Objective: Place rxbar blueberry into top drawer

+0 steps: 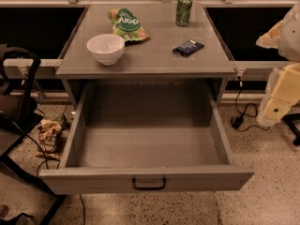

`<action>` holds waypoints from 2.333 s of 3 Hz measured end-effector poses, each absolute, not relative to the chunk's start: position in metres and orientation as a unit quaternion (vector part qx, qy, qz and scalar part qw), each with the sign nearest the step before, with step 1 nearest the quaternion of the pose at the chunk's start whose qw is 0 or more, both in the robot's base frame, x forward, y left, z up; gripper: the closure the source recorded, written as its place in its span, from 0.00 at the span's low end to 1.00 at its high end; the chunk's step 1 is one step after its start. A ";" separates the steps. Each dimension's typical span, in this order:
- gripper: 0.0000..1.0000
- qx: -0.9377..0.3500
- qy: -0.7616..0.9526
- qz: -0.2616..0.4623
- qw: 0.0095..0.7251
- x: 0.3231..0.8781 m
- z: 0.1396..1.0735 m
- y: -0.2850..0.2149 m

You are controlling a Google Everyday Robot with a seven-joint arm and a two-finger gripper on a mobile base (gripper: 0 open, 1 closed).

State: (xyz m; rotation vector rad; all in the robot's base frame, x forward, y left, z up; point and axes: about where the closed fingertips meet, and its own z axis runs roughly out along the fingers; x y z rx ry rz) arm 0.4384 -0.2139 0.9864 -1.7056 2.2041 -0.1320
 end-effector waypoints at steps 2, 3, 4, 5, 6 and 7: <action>0.00 -0.592 0.777 -0.044 0.207 0.474 0.987 -0.219; 0.00 -0.534 0.799 -0.015 0.276 0.548 0.991 -0.224; 0.00 -0.466 0.834 -0.019 0.296 0.601 0.996 -0.218; 0.00 -0.398 0.867 -0.076 0.291 0.643 0.997 -0.208; 0.00 -0.387 0.871 -0.078 0.292 0.643 0.997 -0.211; 0.00 -0.380 0.871 -0.073 0.302 0.654 0.995 -0.211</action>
Offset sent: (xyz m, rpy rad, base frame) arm 0.0939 -0.0170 -0.0011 0.1208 -0.1151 -0.0287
